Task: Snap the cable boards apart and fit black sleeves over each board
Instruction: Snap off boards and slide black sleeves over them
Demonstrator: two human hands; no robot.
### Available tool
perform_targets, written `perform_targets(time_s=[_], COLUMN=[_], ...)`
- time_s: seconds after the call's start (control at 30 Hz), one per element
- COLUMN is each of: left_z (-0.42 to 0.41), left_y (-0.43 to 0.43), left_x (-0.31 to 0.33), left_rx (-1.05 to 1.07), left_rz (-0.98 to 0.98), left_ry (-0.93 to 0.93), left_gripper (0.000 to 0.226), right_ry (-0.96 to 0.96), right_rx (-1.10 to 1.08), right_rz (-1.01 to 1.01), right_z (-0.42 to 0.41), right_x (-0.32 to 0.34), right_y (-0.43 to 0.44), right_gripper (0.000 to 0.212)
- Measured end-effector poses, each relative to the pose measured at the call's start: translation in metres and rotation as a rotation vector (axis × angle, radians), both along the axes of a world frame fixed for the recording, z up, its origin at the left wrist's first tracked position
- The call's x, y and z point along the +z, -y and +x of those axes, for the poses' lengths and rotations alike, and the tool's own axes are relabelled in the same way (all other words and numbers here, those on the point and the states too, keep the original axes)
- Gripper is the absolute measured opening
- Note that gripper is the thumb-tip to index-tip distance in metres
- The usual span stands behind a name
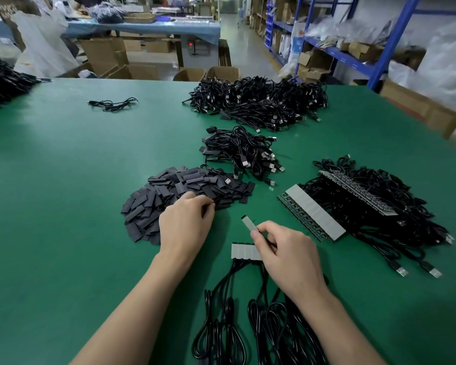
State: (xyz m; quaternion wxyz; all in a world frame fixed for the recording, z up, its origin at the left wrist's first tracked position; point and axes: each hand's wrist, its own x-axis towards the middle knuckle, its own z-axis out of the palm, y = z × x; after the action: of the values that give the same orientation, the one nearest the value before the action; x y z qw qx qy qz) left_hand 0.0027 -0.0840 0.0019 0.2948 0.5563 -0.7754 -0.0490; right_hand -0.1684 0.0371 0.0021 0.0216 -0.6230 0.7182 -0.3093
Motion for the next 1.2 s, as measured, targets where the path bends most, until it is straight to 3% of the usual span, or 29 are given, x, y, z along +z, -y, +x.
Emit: perform_targets(time_s=[0.1, 0.23, 0.33, 0.47, 0.7, 0.87, 0.93, 1.1, 1.2], left_z=[0.007, 0.017, 0.021, 0.02, 0.019, 0.018, 0.016, 0.022, 0.025], left_y=[-0.01, -0.03, -0.044, -0.054, -0.058, -0.058, -0.058, -0.052, -0.047], left_x=[0.006, 0.014, 0.011, 0.002, -0.01, -0.011, -0.01, -0.011, -0.011], left_rx=[-0.153, -0.469, -0.557, -0.553, -0.571, -0.535, -0.518, -0.475, -0.446], left_rz=[0.02, 0.418, 0.519, 0.448, 0.338, -0.015, -0.093, 0.055, 0.091], left_ry=[-0.179, -0.42, -0.455, -0.569, -0.563, -0.291, -0.266, -0.477, -0.527], left_gripper=[0.008, 0.011, 0.014, 0.016, 0.014, 0.024, 0.02, 0.016, 0.014], right_ry=[0.181, 0.487, 0.6, 0.657, 0.704, 0.705, 0.715, 0.724, 0.664], right_rx=[0.012, 0.048, 0.16, 0.218, 0.25, 0.216, 0.228, 0.202, 0.18], right_rz=[-0.014, -0.038, 0.016, 0.039, 0.077, 0.068, 0.063, 0.015, 0.016], right_z=[-0.002, -0.006, -0.004, -0.001, -0.002, 0.001, 0.002, -0.001, -0.001], right_x=[-0.001, 0.0, 0.002, 0.002, 0.001, -0.002, -0.001, 0.003, 0.004], right_y=[0.0, 0.001, -0.001, -0.001, -0.002, 0.001, 0.001, -0.002, -0.002], right_gripper=[0.023, 0.026, 0.03, 0.017, 0.01, 0.014, 0.012, 0.041, 0.034])
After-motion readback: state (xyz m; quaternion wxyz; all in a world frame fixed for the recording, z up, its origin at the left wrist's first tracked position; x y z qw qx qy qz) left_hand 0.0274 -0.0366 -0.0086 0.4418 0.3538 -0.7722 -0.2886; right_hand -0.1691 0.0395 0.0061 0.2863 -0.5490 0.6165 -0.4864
